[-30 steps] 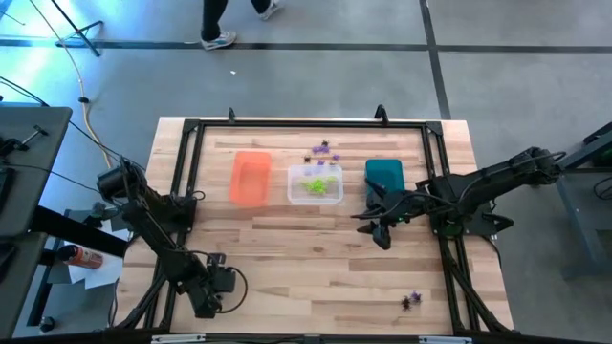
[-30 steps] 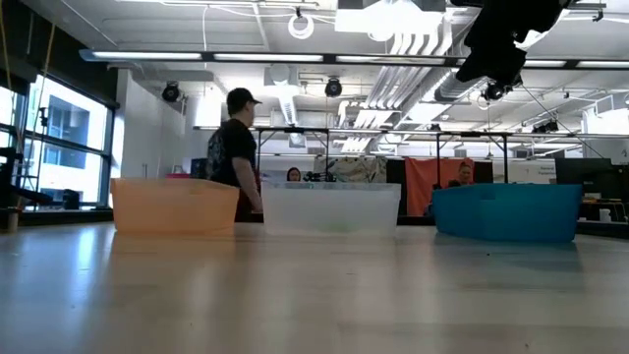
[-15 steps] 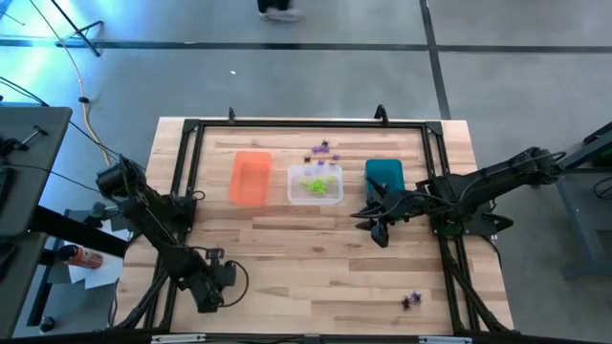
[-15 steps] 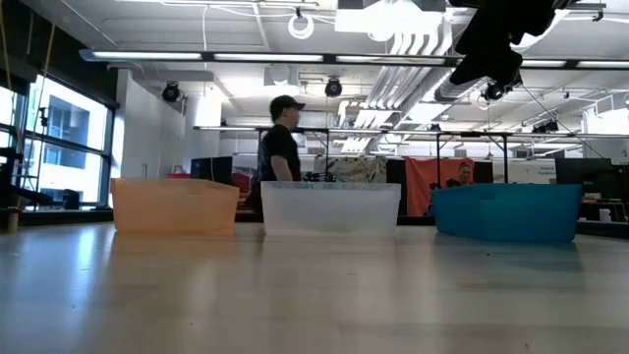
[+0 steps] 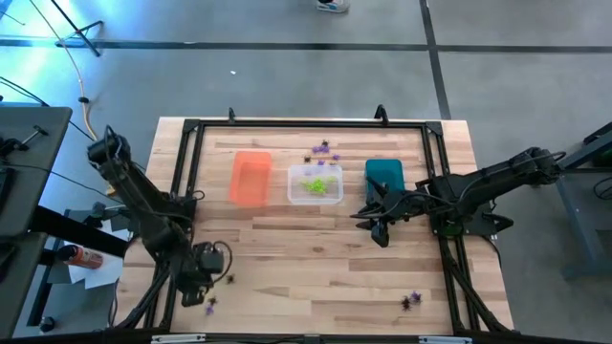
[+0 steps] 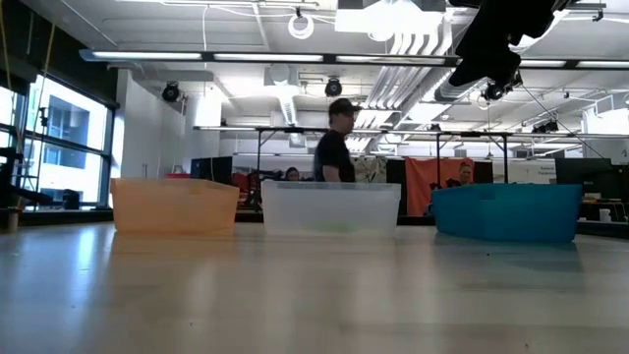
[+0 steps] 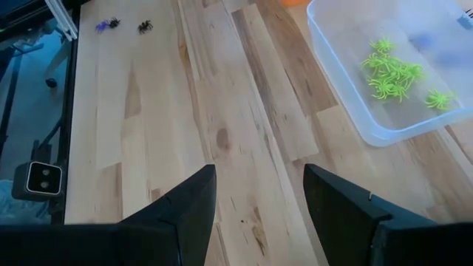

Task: Sort Halloween decoration
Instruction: Put the purple spider toy into the blue bin

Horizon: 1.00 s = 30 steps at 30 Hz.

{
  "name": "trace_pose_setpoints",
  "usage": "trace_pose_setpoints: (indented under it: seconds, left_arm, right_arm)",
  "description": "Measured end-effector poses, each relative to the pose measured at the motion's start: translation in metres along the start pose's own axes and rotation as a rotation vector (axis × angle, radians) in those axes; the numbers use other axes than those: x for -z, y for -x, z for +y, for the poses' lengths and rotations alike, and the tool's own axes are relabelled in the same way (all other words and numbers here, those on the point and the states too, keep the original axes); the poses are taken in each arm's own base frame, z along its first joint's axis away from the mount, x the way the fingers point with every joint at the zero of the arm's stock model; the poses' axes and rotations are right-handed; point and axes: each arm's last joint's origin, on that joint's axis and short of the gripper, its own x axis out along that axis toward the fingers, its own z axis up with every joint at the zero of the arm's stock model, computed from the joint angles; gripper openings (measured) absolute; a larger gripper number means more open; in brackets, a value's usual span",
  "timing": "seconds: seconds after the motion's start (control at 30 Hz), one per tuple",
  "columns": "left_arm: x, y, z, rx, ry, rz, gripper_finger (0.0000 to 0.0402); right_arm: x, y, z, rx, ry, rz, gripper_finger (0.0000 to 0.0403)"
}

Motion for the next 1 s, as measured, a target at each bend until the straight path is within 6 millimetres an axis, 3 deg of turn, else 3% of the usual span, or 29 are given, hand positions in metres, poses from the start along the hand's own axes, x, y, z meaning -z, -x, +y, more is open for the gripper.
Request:
trace_pose_setpoints:
  seconds: [0.27,0.47,0.77,1.0]
  left_arm:
    - [0.027,-0.055,-0.044,0.069,0.023,0.075,0.0001]
    - [0.034,-0.086,-0.042,-0.088,0.124,0.131,0.0036]
    - [0.032,-0.089,-0.039,-0.121,0.138,0.113,0.0147]
    - [0.040,-0.089,-0.032,-0.187,0.112,0.115,0.0167]
  right_arm:
    - [0.000,0.000,0.000,0.001,-0.008,0.000,0.0199]
    - [0.000,0.000,-0.001,0.022,-0.008,-0.013,0.0199]
    - [-0.001,0.000,-0.001,0.039,-0.008,-0.024,0.0199]
    - [-0.001,0.000,-0.001,0.046,-0.007,-0.027,0.0199]
